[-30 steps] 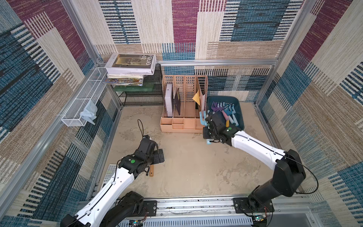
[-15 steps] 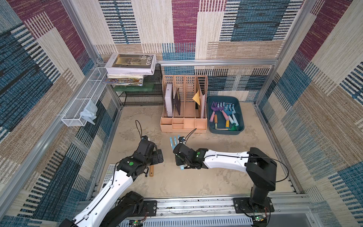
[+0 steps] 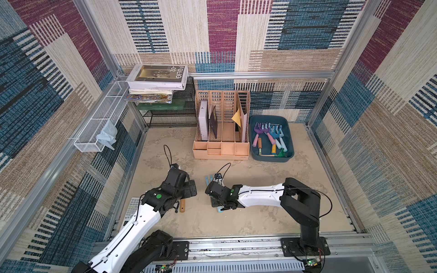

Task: Take the hand rake out of the storage box
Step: Place the rake at the center of the board, then move the rake to the center of the board.

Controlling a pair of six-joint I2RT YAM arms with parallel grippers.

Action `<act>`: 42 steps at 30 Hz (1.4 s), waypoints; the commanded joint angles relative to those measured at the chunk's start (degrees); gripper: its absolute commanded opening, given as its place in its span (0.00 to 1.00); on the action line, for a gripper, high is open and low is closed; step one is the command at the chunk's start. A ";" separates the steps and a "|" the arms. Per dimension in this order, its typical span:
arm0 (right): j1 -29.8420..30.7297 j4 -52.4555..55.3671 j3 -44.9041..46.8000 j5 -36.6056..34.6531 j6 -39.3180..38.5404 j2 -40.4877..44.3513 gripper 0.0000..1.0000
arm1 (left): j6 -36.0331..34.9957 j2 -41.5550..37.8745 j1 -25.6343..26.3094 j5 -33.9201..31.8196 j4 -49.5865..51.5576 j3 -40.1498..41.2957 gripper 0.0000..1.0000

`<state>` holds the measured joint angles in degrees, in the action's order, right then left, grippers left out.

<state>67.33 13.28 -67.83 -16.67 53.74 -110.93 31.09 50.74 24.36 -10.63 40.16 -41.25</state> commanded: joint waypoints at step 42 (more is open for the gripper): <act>-37.21 2.40 26.83 3.19 -18.40 50.50 0.96 | 18.31 39.90 27.14 -5.68 -4.09 -7.08 0.28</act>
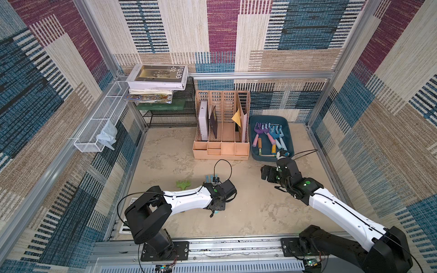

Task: Take the hand rake out of the storage box
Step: Move the rake to the center of the board.

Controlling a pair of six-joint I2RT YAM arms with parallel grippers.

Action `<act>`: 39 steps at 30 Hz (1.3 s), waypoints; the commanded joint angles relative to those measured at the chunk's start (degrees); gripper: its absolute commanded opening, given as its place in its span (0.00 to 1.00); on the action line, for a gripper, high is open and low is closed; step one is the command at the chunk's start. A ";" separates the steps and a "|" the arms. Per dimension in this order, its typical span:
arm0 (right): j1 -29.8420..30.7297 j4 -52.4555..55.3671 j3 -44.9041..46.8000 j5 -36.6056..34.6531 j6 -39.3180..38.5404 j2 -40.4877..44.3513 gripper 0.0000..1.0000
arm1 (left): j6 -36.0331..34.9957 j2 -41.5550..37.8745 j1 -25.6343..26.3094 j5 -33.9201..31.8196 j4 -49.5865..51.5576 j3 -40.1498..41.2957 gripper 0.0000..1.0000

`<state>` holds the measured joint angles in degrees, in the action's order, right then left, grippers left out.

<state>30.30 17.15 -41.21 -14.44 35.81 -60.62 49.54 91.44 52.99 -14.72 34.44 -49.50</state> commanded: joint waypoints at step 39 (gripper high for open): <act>-2.51 -4.47 1.33 4.48 -0.61 -3.12 0.96 | -7.35 -23.45 -11.31 -3.24 9.95 4.57 0.76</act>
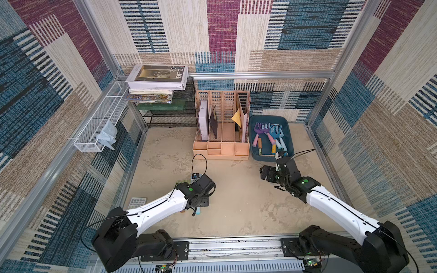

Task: Take the hand rake out of the storage box
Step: Move the rake to the center of the board.

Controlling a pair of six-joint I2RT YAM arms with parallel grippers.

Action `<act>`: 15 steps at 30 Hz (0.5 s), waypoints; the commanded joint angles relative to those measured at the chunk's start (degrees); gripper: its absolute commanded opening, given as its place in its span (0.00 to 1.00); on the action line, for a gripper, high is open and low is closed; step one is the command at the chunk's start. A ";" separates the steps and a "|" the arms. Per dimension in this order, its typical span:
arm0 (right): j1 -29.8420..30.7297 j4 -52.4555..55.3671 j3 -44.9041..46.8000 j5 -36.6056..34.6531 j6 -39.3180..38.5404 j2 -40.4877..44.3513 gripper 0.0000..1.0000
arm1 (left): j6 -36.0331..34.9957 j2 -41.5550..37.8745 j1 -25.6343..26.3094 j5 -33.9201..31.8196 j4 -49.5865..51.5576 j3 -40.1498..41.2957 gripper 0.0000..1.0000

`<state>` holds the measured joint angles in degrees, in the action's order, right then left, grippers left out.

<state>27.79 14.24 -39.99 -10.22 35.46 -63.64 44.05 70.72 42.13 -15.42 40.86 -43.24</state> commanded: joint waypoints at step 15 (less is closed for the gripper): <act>-4.28 3.47 -19.55 -4.14 -4.40 -20.94 0.77 | -11.28 -20.78 -6.11 1.33 -1.66 2.19 0.96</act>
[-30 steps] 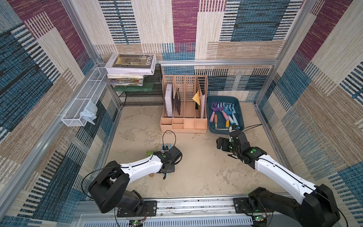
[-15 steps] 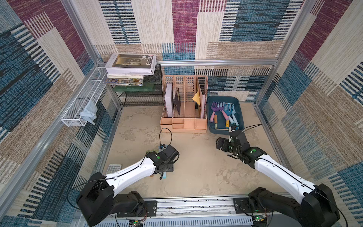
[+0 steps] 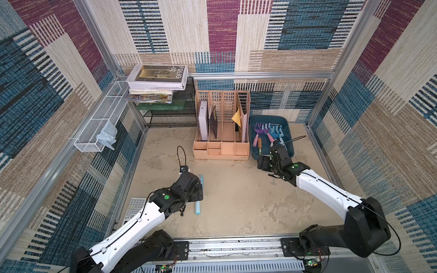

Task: Take the hand rake out of the storage box
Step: Move the rake to the center of the board, then pick up the rake from the storage box.

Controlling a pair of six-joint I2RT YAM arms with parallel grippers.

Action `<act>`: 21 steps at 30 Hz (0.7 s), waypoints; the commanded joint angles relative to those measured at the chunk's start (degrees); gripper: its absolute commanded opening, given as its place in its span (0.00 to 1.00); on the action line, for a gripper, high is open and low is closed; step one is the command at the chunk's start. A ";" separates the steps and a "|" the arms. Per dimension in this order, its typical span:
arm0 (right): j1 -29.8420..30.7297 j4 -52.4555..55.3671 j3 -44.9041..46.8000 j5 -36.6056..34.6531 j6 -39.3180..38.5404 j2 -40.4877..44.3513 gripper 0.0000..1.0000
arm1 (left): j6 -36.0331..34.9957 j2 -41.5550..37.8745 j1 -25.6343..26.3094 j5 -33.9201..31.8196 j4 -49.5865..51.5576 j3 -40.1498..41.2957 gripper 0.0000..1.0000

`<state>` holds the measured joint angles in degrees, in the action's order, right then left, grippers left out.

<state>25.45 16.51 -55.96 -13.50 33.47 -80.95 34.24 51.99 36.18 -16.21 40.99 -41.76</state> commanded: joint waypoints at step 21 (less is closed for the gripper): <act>-18.95 27.18 -76.22 12.22 -17.33 -61.70 0.63 | -1.62 -5.03 -0.53 1.62 -2.05 2.24 0.99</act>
<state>6.68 38.11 -128.62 -4.29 17.58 -140.20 33.01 46.74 35.81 -13.82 39.42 -39.42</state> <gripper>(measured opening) 0.641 0.993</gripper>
